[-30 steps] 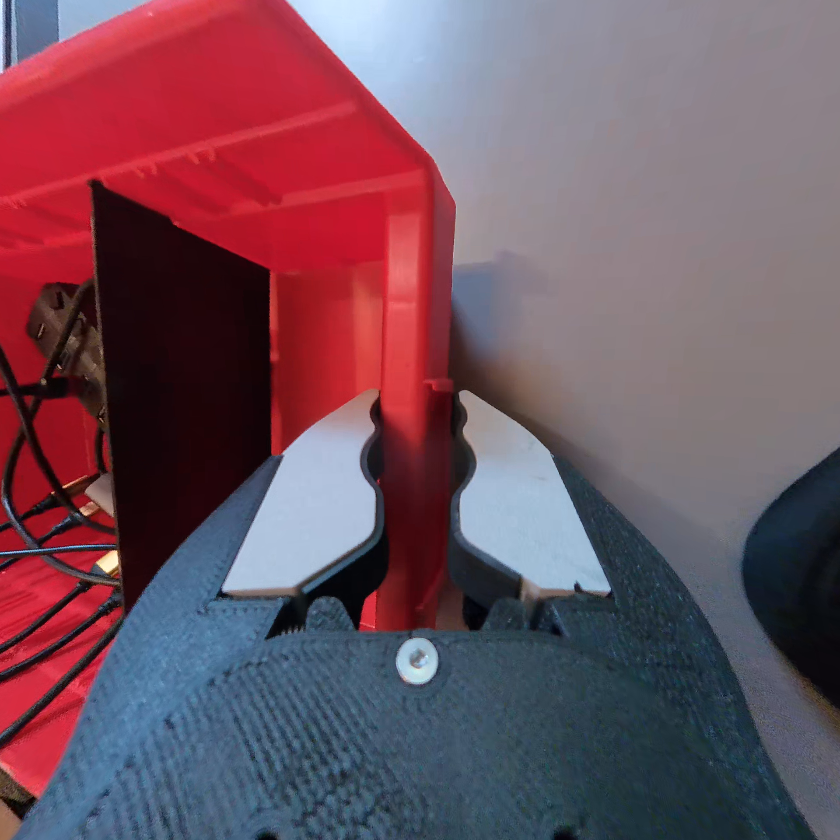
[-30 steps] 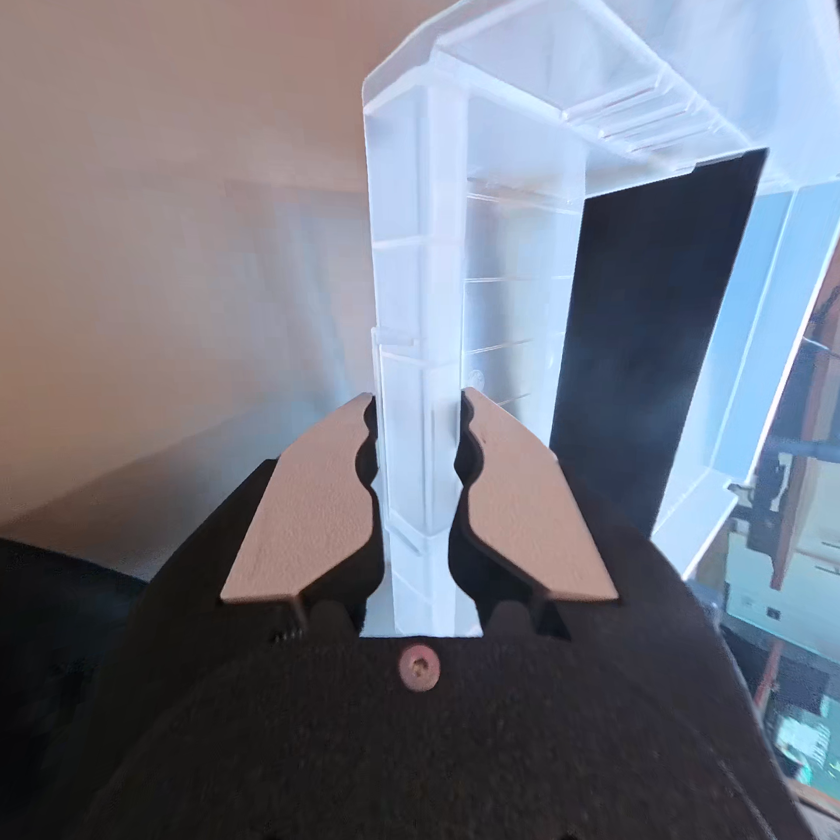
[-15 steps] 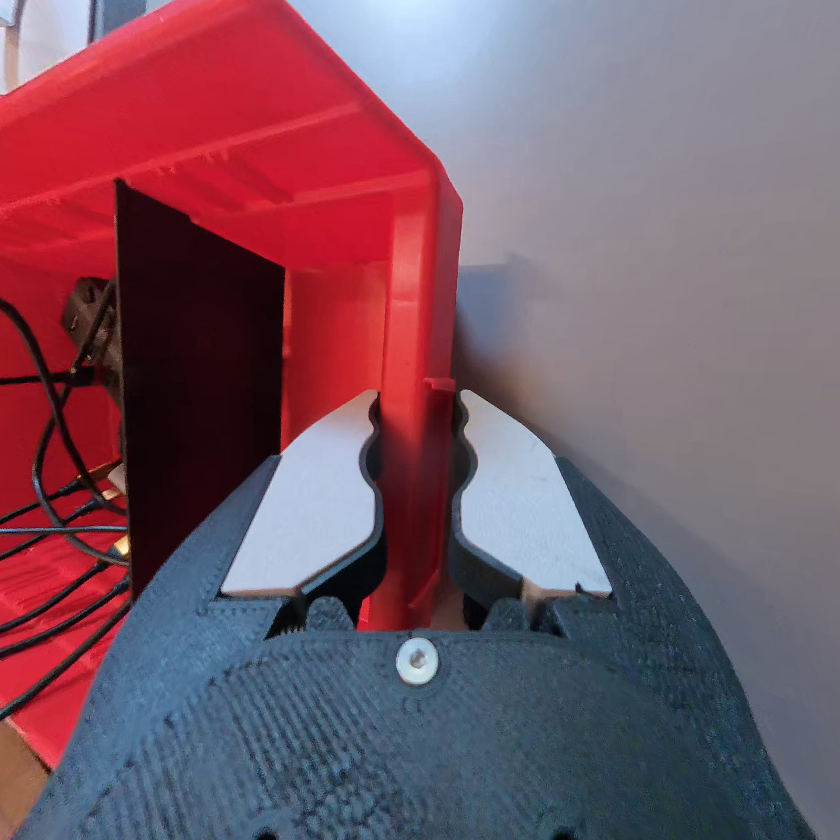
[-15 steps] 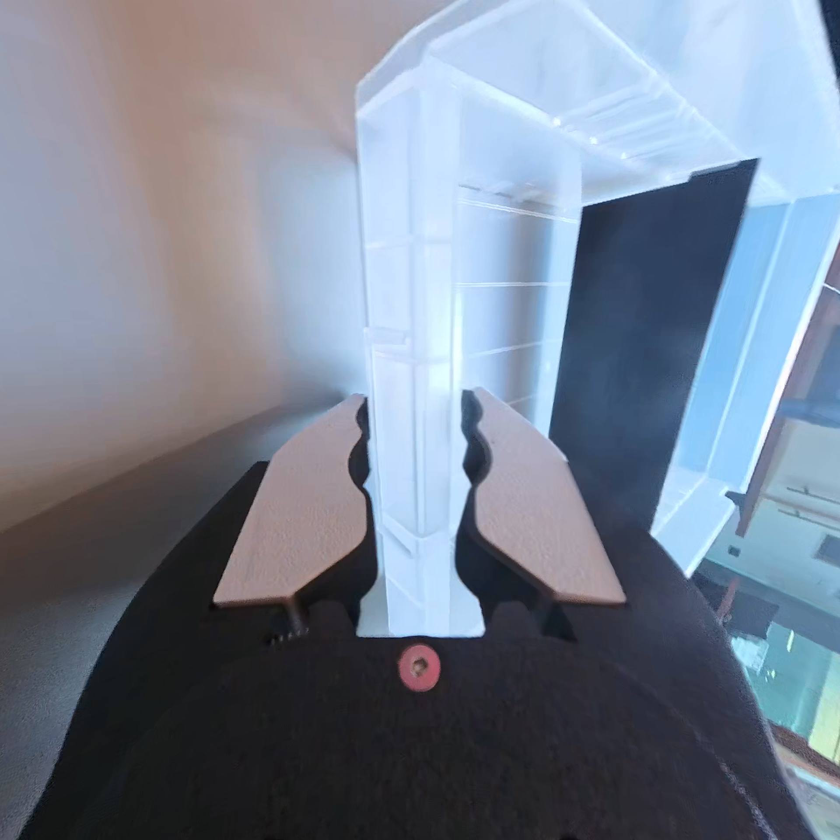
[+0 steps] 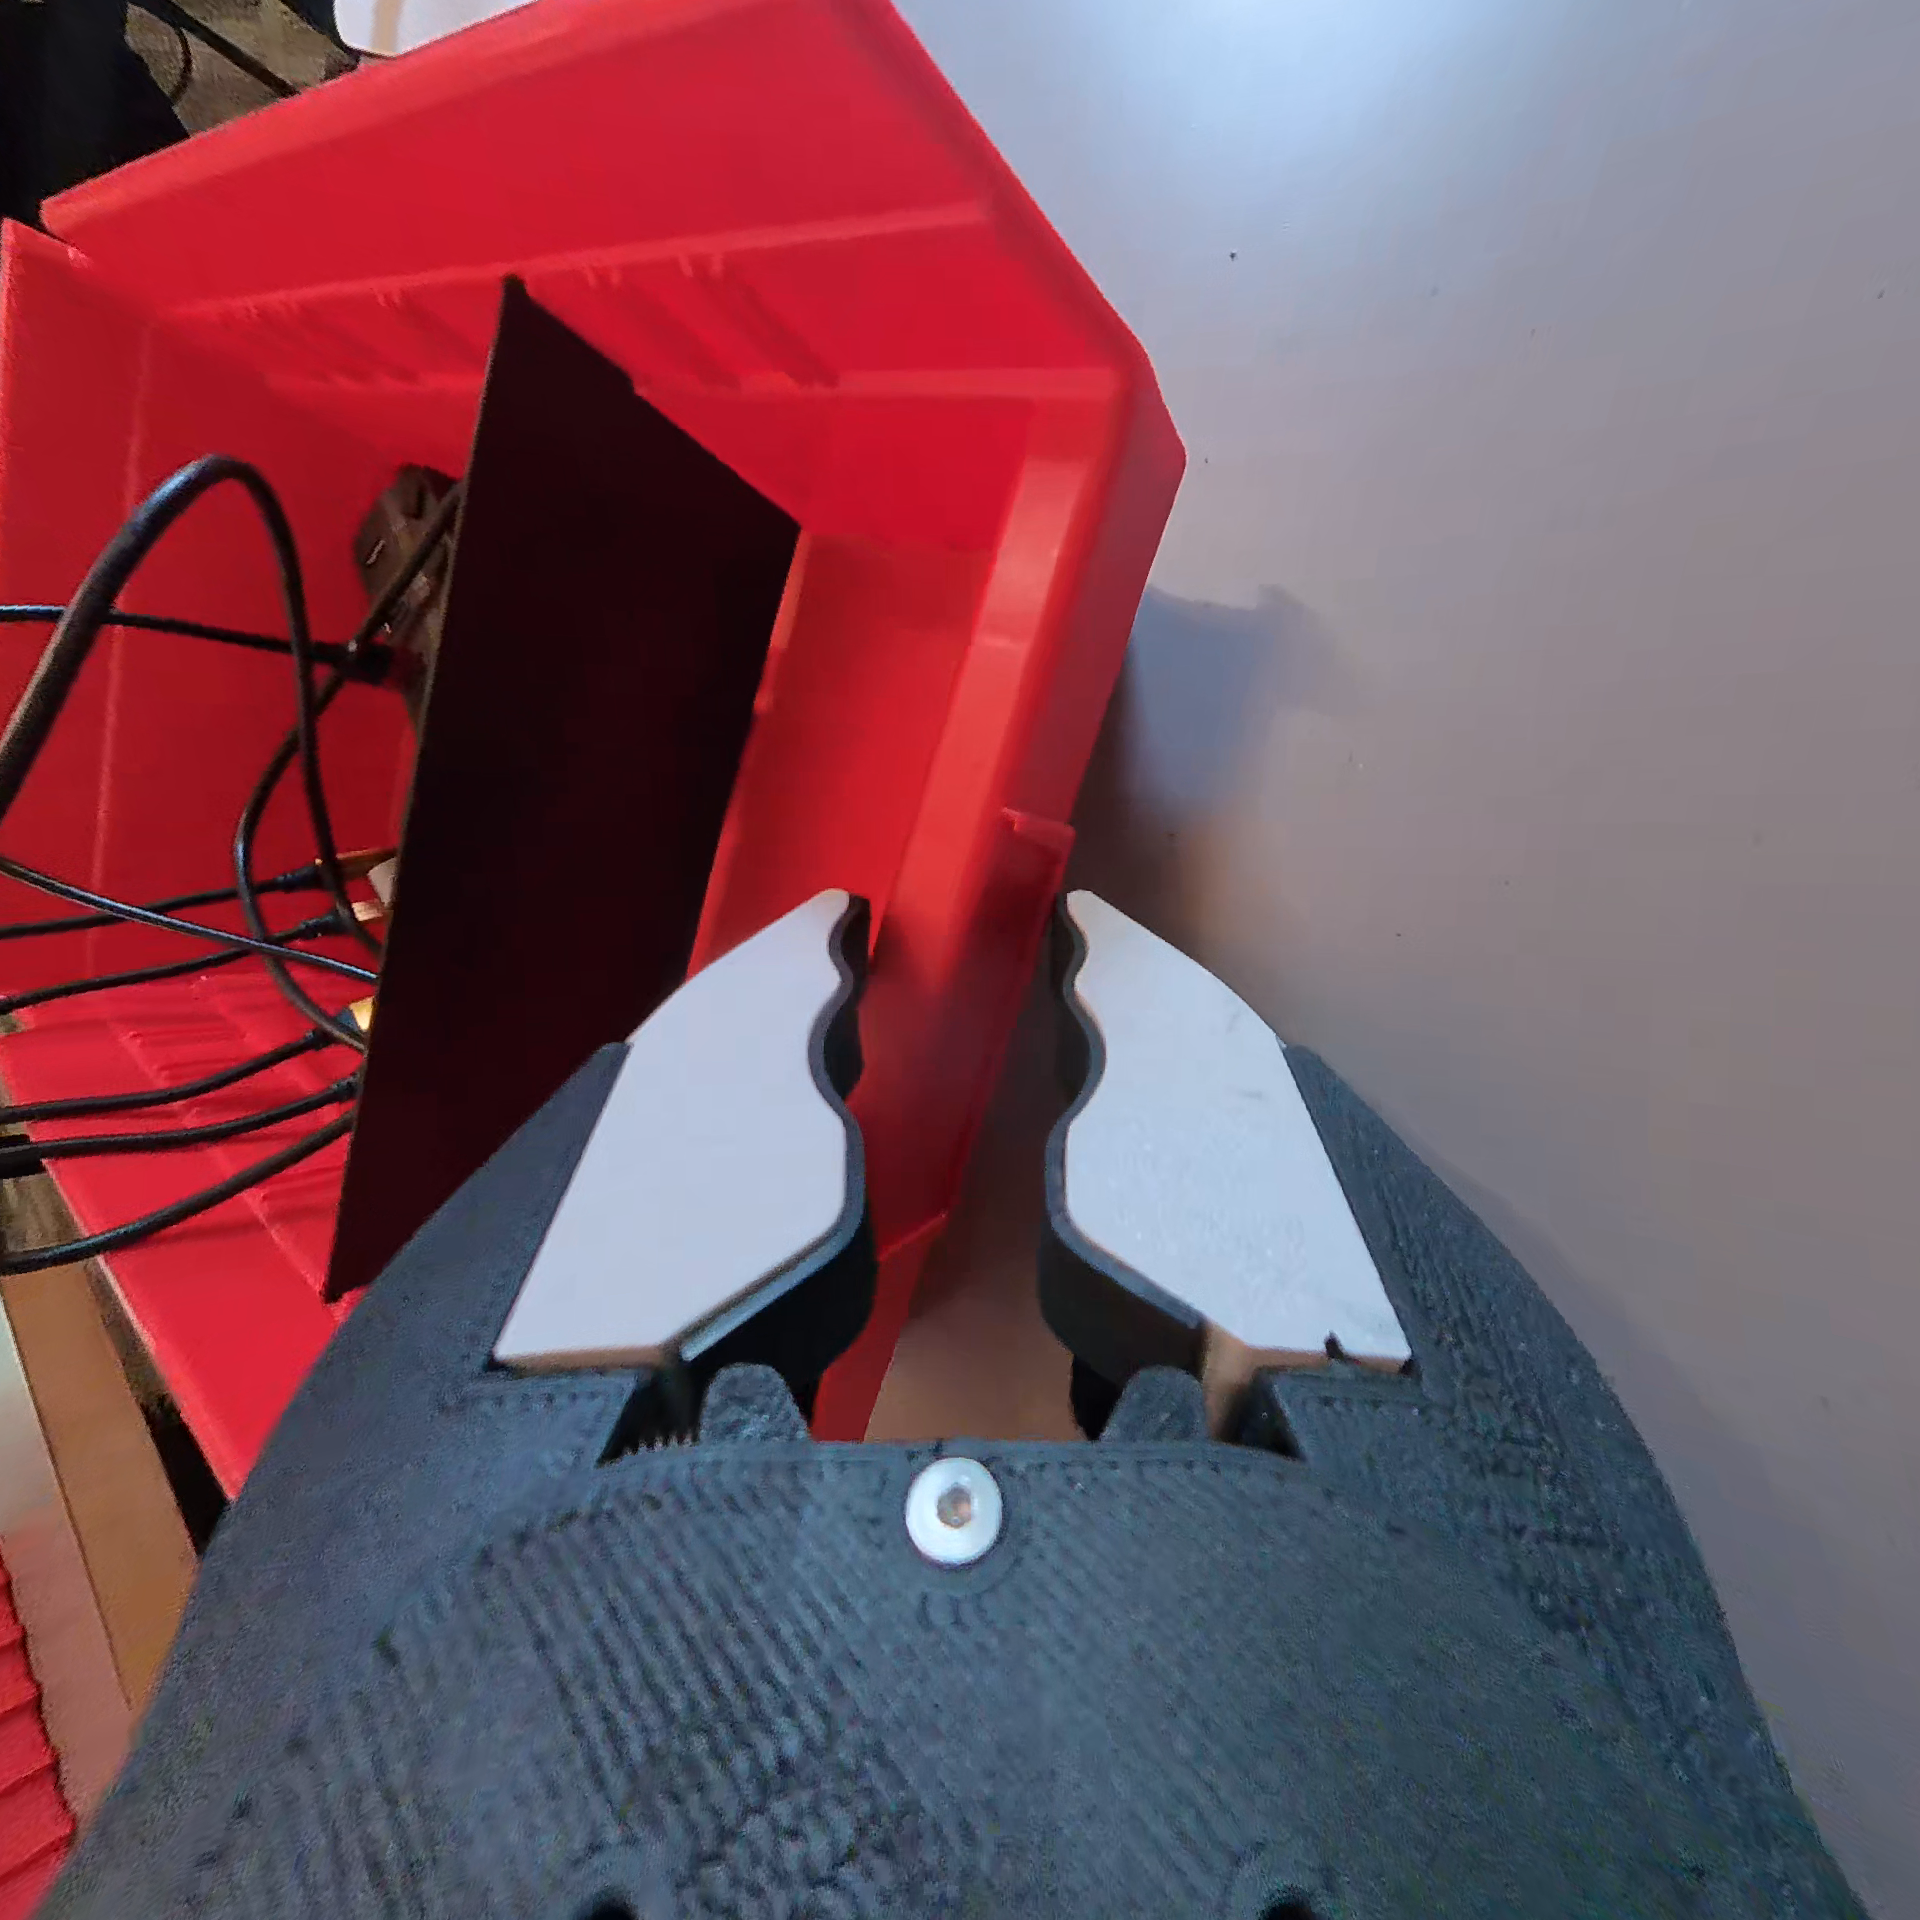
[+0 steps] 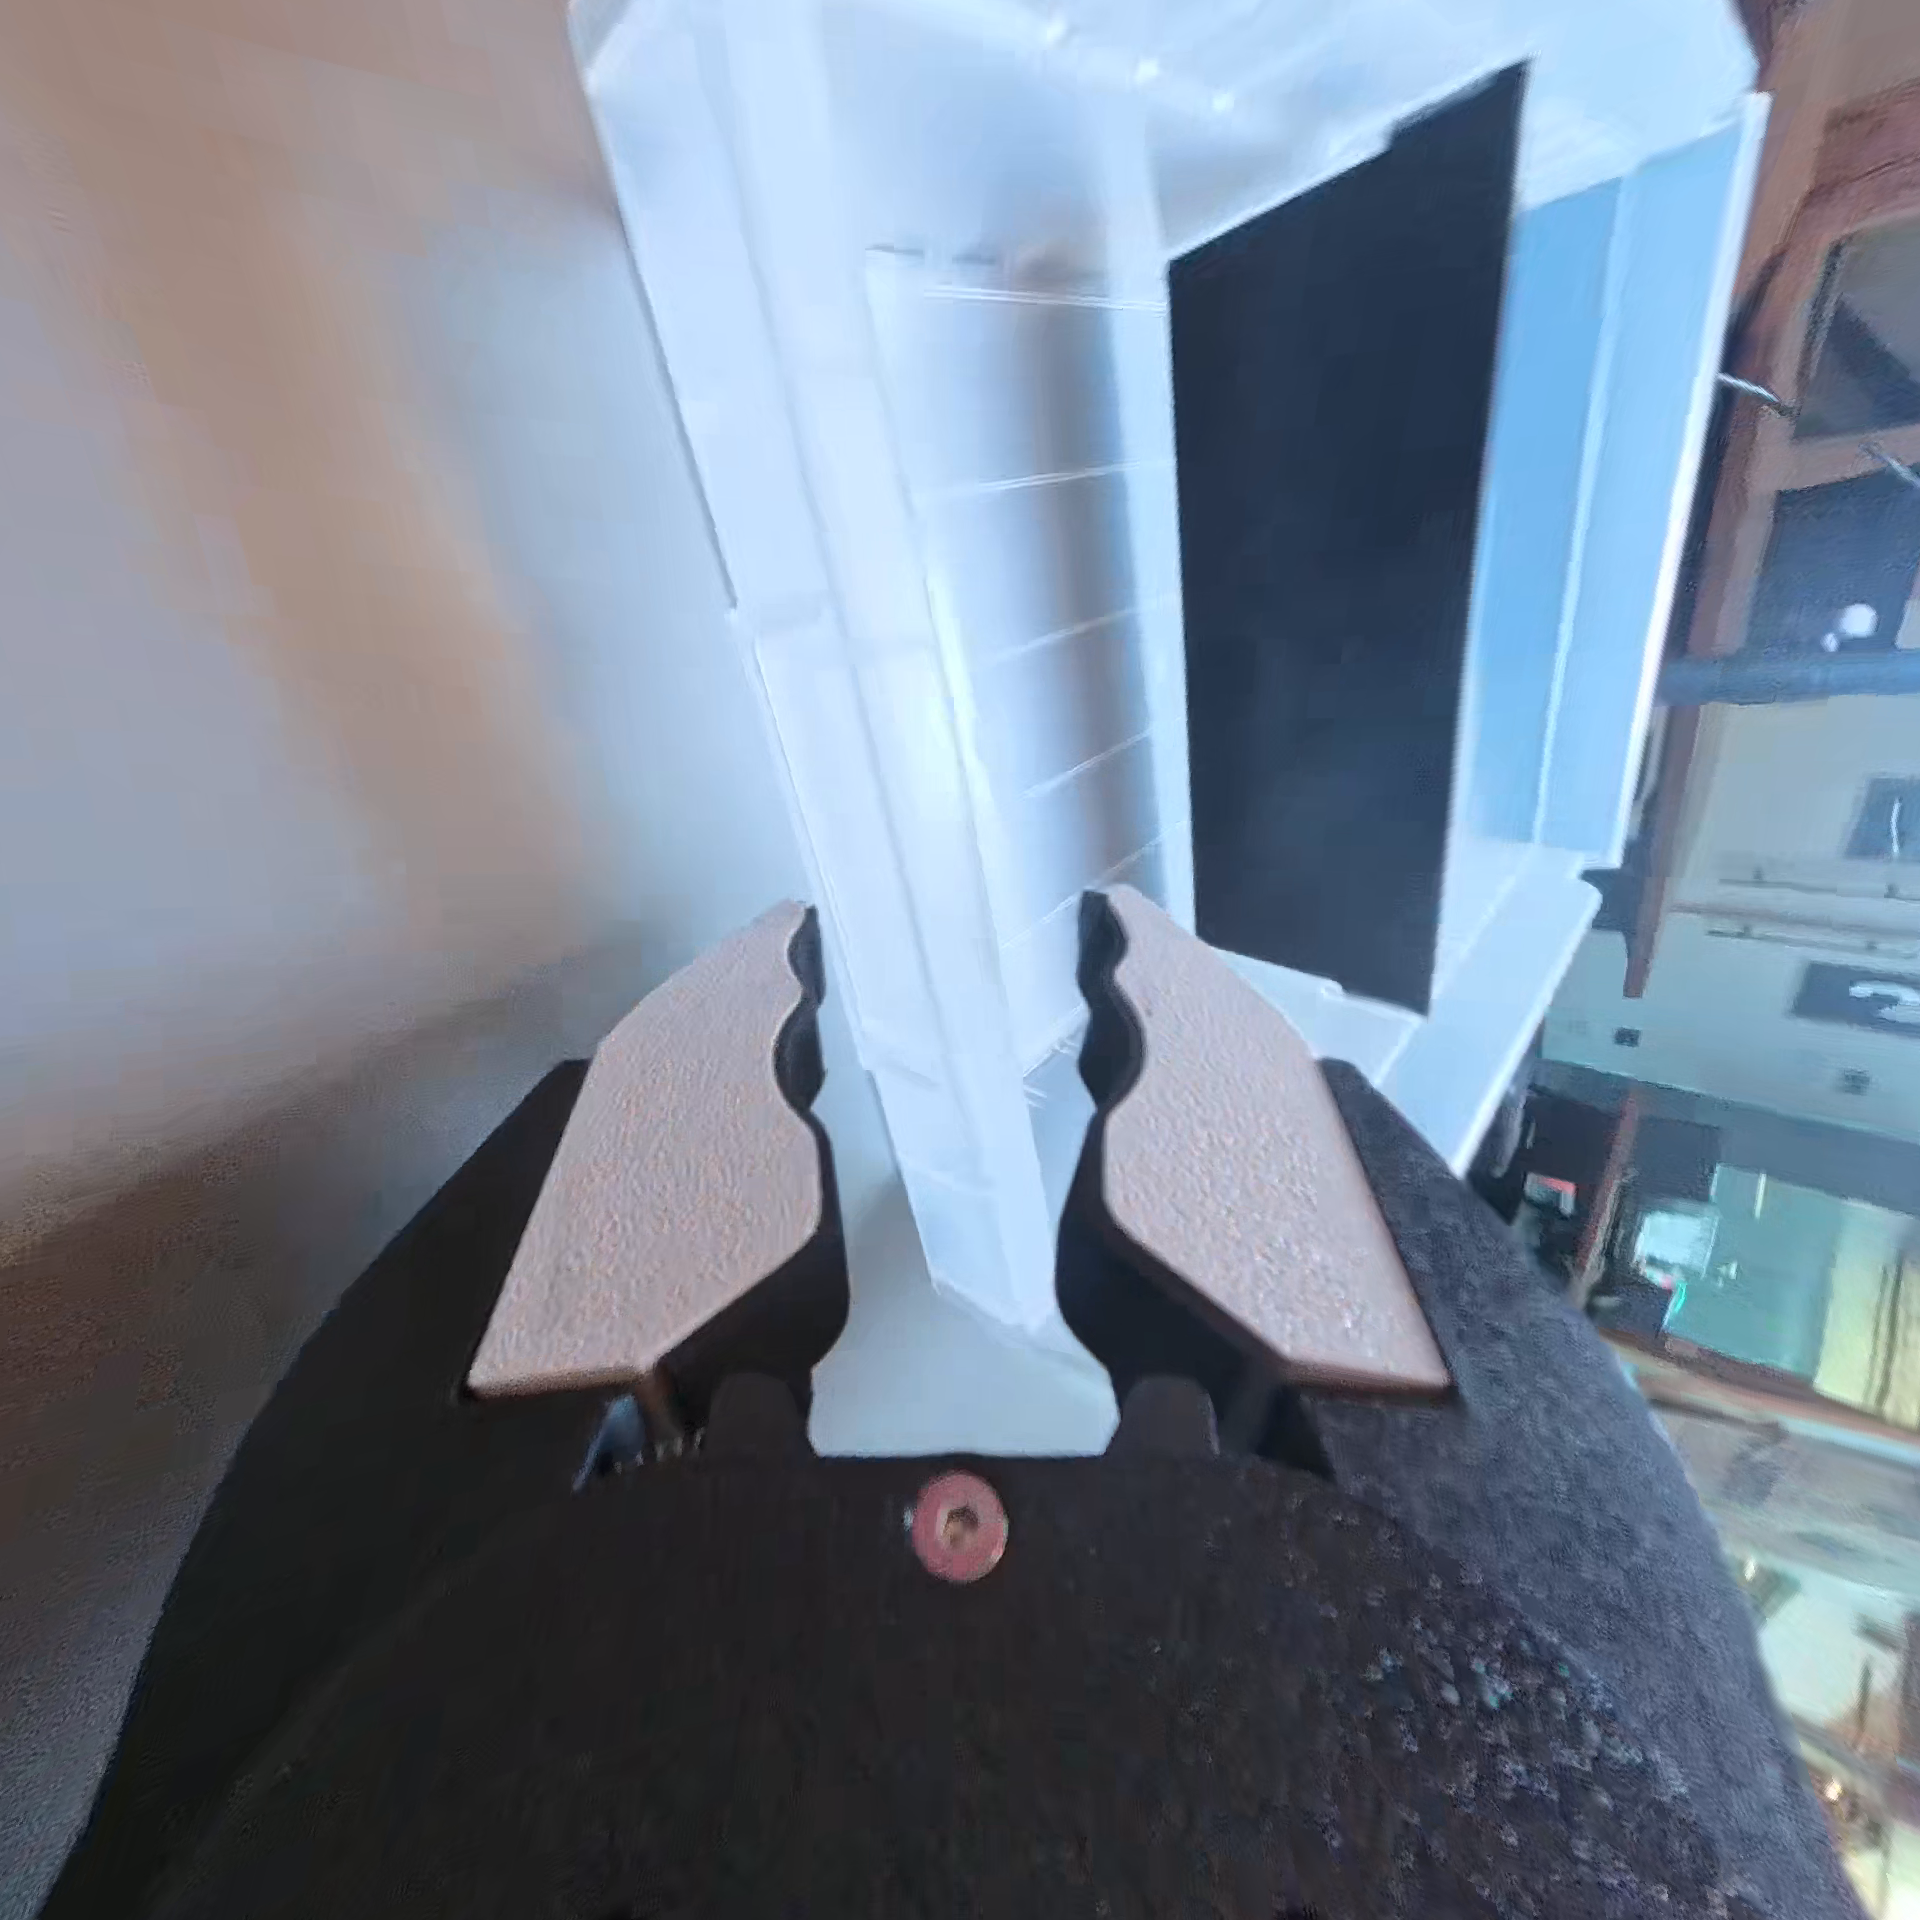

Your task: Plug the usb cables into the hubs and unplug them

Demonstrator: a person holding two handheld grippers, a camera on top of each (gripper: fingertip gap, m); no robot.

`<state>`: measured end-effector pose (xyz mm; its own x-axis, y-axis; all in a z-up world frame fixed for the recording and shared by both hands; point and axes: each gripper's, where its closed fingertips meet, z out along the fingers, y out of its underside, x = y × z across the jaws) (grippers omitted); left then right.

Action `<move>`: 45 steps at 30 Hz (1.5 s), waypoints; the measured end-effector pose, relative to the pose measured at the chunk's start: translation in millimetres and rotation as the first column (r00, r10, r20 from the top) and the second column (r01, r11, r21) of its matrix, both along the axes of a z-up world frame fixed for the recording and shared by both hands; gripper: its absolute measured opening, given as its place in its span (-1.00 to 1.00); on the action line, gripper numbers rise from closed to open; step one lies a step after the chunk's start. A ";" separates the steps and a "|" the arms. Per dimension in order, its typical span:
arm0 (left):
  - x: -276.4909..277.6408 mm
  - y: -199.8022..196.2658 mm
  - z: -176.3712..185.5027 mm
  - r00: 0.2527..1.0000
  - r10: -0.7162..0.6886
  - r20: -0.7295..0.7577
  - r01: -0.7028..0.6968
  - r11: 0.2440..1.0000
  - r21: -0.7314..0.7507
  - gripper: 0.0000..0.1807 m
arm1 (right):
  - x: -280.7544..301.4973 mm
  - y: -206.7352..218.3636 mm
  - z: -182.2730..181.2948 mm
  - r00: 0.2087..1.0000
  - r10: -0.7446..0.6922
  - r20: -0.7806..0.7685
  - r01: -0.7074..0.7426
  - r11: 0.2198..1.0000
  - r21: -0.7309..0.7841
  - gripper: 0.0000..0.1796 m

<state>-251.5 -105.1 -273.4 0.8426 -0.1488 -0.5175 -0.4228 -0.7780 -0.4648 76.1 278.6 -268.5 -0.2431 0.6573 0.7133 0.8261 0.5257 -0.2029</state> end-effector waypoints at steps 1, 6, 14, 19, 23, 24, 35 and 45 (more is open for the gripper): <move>0.0 -0.1 -0.1 1.000 0.006 -0.008 -0.006 1.000 -0.004 -0.63 | -5.0 2.0 -4.4 0.999 0.034 0.021 -0.034 0.999 0.008 -0.62; 0.1 0.6 0.8 0.999 0.038 -0.020 -0.038 0.999 0.019 -0.63 | -24.7 20.3 -3.7 0.998 0.068 0.003 -0.068 0.997 0.042 -0.63; 13.8 8.9 46.6 0.990 0.023 0.140 -0.062 0.959 0.278 -0.60 | -36.9 -83.1 62.6 0.818 -0.081 -0.569 -0.250 0.842 -0.478 -0.38; -27.3 10.4 128.1 0.956 0.098 0.276 -0.232 0.829 0.508 -0.60 | -32.4 -112.2 88.9 0.626 -0.242 -0.741 -0.377 0.739 -0.559 -1.00; -63.7 18.0 140.9 0.910 0.170 0.378 -0.335 0.839 0.429 -0.62 | -34.3 -109.6 76.1 0.616 -0.266 -0.741 -0.361 0.741 -0.566 -1.00; -70.9 21.7 136.5 0.899 0.191 0.393 -0.349 0.856 0.382 -0.62 | -34.6 -108.4 75.1 0.606 -0.275 -0.746 -0.359 0.743 -0.565 -0.96; -134.0 82.8 124.5 0.920 0.334 0.205 -0.359 0.928 0.099 -0.61 | -37.4 -107.2 59.3 0.632 -0.284 -0.721 -0.357 0.719 -0.596 -0.72; -158.1 125.4 88.3 0.884 0.424 0.199 -0.337 0.871 -0.357 -0.48 | -38.3 -111.2 58.1 0.646 -0.271 -0.714 -0.362 0.715 -0.598 -0.36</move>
<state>-409.6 20.3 -185.1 0.9627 0.0987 -0.2519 0.0394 -0.9723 -0.2305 37.8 167.4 -210.4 0.0846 0.9956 0.0396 0.2065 0.0214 -0.9782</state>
